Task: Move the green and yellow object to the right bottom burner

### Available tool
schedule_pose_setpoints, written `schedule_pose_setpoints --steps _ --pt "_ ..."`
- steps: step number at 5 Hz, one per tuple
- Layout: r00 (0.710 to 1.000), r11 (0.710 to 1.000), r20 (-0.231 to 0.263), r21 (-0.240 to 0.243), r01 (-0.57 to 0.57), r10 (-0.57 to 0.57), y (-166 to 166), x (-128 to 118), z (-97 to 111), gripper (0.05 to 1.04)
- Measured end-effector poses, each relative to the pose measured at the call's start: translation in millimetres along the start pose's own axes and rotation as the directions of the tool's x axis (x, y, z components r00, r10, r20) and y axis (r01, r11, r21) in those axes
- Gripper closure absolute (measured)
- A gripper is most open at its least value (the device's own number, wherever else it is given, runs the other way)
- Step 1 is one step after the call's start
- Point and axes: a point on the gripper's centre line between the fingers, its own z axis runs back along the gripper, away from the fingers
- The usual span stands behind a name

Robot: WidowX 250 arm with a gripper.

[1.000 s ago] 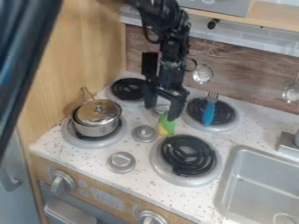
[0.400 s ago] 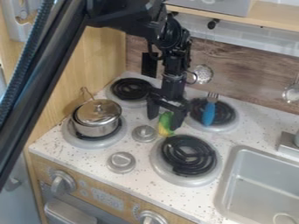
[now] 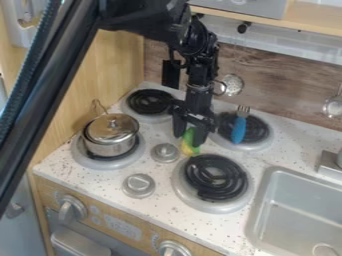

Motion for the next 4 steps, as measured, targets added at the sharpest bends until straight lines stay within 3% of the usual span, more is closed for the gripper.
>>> schedule_pose_setpoints --steps 1,2,3,4 --pt "1.000 1.000 0.024 0.005 0.010 -0.010 -0.6 -5.6 3.0 0.472" --pt "0.994 1.000 0.104 0.012 0.026 -0.027 -4.1 -13.8 33.4 0.473" --pt "0.980 0.996 0.181 -0.024 0.092 -0.086 -16.7 -27.4 59.1 0.473" --pt "0.975 0.989 0.176 -0.032 0.145 -0.138 -25.4 -36.3 60.5 0.473"
